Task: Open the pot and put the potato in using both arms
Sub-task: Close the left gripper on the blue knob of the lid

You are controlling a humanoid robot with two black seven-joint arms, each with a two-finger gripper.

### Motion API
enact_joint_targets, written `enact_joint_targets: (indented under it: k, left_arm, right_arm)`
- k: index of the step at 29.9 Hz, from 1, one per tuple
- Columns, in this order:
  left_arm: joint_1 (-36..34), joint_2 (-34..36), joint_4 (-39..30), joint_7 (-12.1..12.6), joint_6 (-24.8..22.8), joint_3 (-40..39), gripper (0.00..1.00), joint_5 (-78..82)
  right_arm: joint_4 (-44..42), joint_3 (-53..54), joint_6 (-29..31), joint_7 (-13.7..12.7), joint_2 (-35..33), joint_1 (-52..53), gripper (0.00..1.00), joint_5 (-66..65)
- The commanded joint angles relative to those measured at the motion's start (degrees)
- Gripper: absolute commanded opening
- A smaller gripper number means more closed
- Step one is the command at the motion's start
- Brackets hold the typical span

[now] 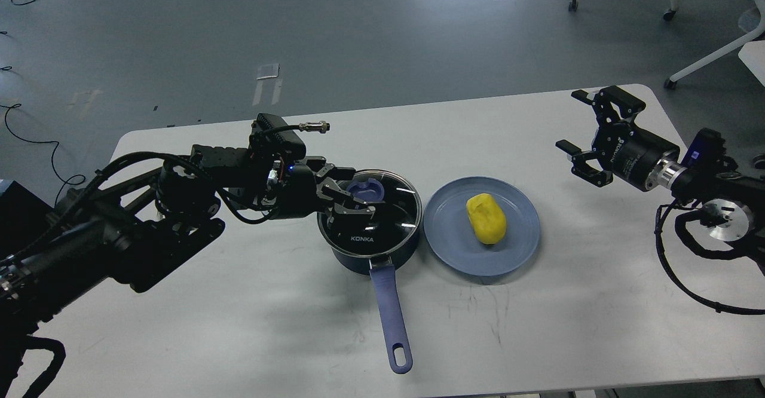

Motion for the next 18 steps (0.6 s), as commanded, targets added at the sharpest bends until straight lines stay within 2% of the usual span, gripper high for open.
enact_joint_targets:
  k: [1, 9, 15, 18]
  left_arm:
    - [0.01, -0.01, -0.07, 0.0, 0.94, 1.0, 0.94, 0.0]
    - [0.01, -0.45, -0.07, 0.0, 1.91, 1.09, 0.91, -0.09]
    - [0.01, -0.36, 0.02, 0.0, 3.14, 1.18, 0.73, -0.09]
    - [0.01, -0.36, 0.02, 0.0, 3.23, 1.18, 0.57, -0.09]
  right_arm:
    - [0.0, 0.0, 0.0, 0.0, 0.04, 0.0, 0.98, 0.0]
    - [0.0, -0.08, 0.0, 0.0, 0.04, 0.09, 0.98, 0.0]
    - [0.0, -0.08, 0.0, 0.0, -0.05, 0.0, 0.98, 0.0]
    - [0.0, 0.0, 0.0, 0.0, 0.04, 0.09, 0.98, 0.0]
